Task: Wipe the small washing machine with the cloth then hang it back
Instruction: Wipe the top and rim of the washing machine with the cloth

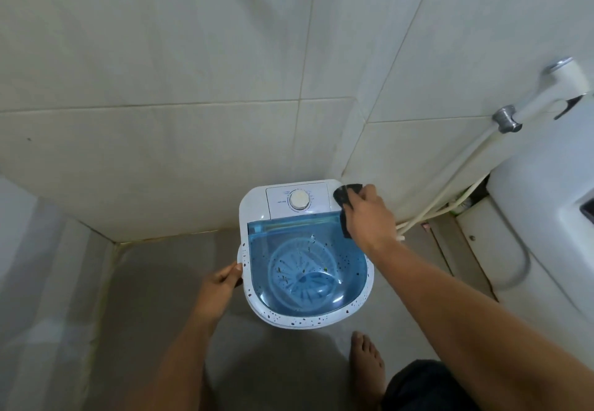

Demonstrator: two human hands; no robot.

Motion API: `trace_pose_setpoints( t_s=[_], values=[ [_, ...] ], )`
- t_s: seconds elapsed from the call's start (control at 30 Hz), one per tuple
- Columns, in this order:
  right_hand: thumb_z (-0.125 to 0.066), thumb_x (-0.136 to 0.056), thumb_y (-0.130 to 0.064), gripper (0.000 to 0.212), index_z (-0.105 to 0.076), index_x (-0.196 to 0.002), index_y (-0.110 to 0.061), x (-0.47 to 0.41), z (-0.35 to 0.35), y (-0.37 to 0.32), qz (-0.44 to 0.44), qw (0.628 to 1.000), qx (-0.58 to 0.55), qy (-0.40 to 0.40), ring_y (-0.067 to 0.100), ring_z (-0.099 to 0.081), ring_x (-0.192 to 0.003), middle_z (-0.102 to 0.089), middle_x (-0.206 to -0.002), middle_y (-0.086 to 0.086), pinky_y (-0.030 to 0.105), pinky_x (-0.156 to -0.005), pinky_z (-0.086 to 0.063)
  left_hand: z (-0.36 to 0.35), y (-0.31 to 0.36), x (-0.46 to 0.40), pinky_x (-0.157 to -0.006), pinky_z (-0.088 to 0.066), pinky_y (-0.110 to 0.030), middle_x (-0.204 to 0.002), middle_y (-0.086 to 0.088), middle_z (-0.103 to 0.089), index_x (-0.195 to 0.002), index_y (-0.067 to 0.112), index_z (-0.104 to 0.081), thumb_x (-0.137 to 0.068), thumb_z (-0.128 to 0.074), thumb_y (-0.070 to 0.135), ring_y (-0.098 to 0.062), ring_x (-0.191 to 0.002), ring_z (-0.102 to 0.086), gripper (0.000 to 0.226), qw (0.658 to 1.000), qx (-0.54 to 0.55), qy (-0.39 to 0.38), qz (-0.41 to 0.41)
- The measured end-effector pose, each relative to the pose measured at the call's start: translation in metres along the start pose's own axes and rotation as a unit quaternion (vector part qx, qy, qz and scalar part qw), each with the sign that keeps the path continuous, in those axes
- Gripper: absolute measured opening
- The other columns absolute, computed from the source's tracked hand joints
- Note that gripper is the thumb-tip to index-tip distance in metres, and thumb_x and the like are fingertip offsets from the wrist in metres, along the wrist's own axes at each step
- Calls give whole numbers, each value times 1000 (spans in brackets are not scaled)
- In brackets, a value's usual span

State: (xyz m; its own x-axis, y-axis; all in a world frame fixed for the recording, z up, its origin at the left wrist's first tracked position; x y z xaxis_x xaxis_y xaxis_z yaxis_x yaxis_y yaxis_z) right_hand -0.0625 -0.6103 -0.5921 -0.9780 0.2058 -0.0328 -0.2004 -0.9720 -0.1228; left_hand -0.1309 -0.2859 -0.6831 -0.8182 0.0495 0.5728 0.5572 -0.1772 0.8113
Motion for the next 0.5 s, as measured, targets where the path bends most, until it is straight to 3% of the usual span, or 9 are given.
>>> trace_pose_setpoints(
  t_s=[0.1, 0.2, 0.27, 0.33, 0.4, 0.5],
  values=[
    [-62, -96, -25, 41, -60, -137, -15, 12, -2, -20, 128, 992, 9, 0, 35, -60, -91, -54, -118, 13, 44, -62, -58, -1, 1, 0, -97, -40, -27, -96, 16, -78, -103, 38, -72, -102, -52, 29, 6, -93, -69, 22, 1000, 2, -6, -4],
    [-66, -93, -24, 42, -64, -133, -14, 18, -8, -44, 316, 947, 53, -17, 33, -62, -88, -59, -112, 13, 44, -58, -57, -2, 2, 2, -97, -38, -27, -96, 15, -78, -104, 38, -72, -101, -53, 30, 7, -91, -69, 21, 1000, -1, -5, -6],
    [-64, -95, -25, 40, -63, -134, -17, -2, -2, -40, 264, 963, 58, -11, 33, -61, -90, -57, -113, 13, 44, -62, -57, -1, 2, 1, -98, -39, -26, -94, 16, -78, -100, 40, -72, -101, -53, 30, 6, -92, -70, 21, 1000, -5, 3, -8],
    [-57, -99, -25, 33, -62, -131, -17, -27, 7, -28, 116, 993, 23, 7, 34, -59, -95, -53, -117, 13, 43, -67, -56, -1, 2, -1, -99, -41, -27, -96, 14, -78, -100, 41, -73, -101, -54, 30, 5, -93, -70, 22, 1000, -11, 2, -7],
    [-55, -100, -21, 28, -62, -126, -13, -31, 9, -35, 36, 999, 5, -3, 34, -58, -97, -50, -120, 14, 43, -70, -55, 0, 1, -1, -96, -42, -24, -92, 17, -78, -103, 40, -72, -101, -54, 29, 9, -89, -70, 21, 1000, -11, 9, -7],
    [-61, -95, -14, 30, -61, -124, -9, -5, -4, -63, 101, 994, 36, -13, 33, -59, -95, -51, -119, 13, 42, -64, -53, 0, 2, -1, -87, -42, -18, -81, 23, -75, -98, 40, -70, -102, -53, 26, 14, -80, -69, 23, 1000, -7, 11, -7]
  ],
)
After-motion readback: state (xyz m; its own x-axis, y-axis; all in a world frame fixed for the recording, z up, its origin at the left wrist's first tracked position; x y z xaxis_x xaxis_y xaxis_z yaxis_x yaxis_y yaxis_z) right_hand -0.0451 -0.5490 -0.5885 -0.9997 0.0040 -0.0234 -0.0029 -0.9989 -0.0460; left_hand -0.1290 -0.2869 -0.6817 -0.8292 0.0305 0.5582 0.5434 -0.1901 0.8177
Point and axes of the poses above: each hand's wrist, its own x-axis away from the middle knuckle, its own z-axis out of the back of the hand, y = z × x, the point moved 7 cm from there along -x, towards the middle knuckle
